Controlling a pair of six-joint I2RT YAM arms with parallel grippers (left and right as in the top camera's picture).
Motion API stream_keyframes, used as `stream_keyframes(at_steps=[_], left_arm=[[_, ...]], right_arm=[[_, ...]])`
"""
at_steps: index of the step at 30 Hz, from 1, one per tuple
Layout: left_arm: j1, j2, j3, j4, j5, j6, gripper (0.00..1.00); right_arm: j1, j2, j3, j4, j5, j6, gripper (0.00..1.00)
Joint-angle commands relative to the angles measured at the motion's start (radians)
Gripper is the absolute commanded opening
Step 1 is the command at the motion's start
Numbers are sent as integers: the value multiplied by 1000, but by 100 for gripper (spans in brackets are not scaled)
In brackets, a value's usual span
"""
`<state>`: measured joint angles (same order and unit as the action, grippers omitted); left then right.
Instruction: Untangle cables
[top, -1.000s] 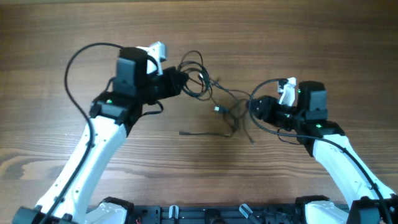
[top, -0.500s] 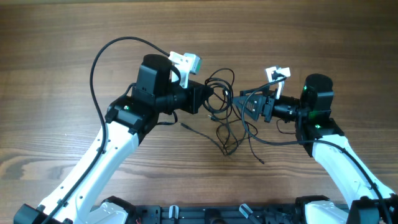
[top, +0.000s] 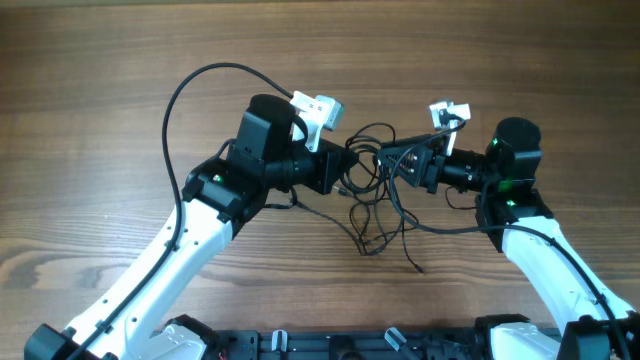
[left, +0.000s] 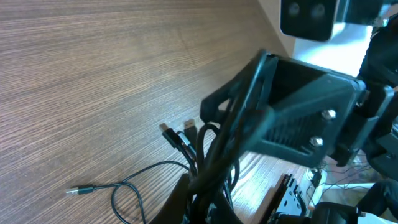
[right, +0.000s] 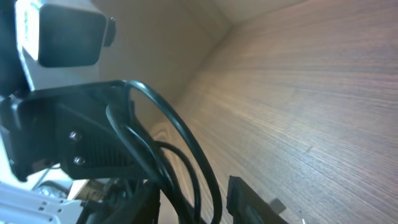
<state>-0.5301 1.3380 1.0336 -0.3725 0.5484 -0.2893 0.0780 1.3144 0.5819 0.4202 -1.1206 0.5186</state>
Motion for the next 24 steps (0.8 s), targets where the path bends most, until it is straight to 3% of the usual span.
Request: stream_keyframes(at_steps=[1, 6, 13, 17, 18, 20, 21, 24], left_arm=[[-37, 2, 18, 6, 24, 20, 5], [-103, 2, 18, 20, 39, 21, 4], [-111, 2, 18, 50, -6, 25, 6], [-102, 2, 18, 21, -41, 25, 9], [-93, 0, 18, 17, -41, 24, 13], [-72, -4, 18, 8, -41, 24, 35], [-61, -7, 18, -4, -41, 24, 40], [-16, -18, 18, -54, -41, 24, 47]], right_arm=[[3, 4, -2, 5, 128, 35, 32], [7, 4, -2, -12, 275, 83, 24], [106, 4, -2, -58, 279, -53, 25], [104, 4, -2, -161, 441, -63, 10], [104, 4, -2, -226, 579, -7, 5], [96, 4, -2, -374, 872, 183, 4], [82, 4, -2, -438, 962, 266, 4], [23, 4, -2, -503, 982, 353, 4]])
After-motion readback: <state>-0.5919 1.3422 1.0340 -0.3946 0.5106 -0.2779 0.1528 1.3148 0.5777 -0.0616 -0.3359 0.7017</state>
